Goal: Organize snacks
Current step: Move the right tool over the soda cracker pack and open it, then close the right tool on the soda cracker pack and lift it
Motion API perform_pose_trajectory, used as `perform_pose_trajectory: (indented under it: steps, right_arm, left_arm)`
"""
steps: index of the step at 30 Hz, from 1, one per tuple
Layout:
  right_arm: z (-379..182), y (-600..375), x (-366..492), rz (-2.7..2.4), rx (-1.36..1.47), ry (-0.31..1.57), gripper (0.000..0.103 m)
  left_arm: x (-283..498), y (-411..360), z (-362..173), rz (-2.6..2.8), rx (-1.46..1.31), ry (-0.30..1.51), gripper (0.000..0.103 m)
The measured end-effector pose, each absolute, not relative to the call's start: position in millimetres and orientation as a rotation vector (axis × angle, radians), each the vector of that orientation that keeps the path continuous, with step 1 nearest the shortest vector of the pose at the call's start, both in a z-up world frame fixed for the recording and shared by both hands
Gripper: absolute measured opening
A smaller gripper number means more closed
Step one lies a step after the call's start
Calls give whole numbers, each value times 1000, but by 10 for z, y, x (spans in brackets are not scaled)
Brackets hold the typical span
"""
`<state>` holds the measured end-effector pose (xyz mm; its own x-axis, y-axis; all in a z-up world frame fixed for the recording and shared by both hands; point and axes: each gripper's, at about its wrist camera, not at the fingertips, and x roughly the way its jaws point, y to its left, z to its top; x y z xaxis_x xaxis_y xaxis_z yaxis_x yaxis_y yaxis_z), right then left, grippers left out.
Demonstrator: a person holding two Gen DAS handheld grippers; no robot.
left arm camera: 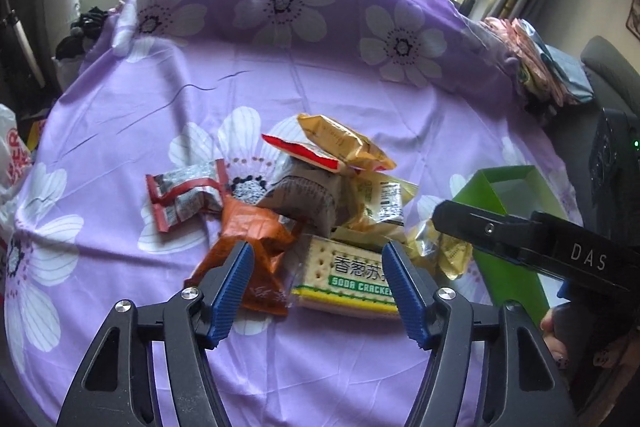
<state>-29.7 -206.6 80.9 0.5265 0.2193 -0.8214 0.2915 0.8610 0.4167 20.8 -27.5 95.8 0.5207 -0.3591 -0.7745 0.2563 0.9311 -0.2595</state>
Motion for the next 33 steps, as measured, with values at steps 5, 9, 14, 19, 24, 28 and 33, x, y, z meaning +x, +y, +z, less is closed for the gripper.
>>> perform_pose_trajectory:
  steps: [5,9,14,19,24,28,33]
  right_arm:
    - [623,-2081,-312,0,647,1067,66]
    - [521,-2133,-387,-25,704,1090,57]
    - [504,-2107,-407,-22,703,1098,58]
    - [343,-2052,-344,-26,693,1146,58]
    - [250,-2021,-294,-32,680,1164,58]
    - [170,-2046,-271,-40,680,1184,58]
    - [119,-2098,-292,-22,723,1182,59]
  left_arm:
    - [225,-434,715,-403,-76,990,65]
    - [203,-470,556,-418,-67,1051,60]
    - [188,-464,481,-416,-61,1061,60]
    - [239,-484,351,-404,-55,1092,60]
    - [259,-434,302,-432,-93,1100,60]
    - [244,-429,289,-444,-83,1099,60]
    - [281,-436,269,-464,-119,1111,60]
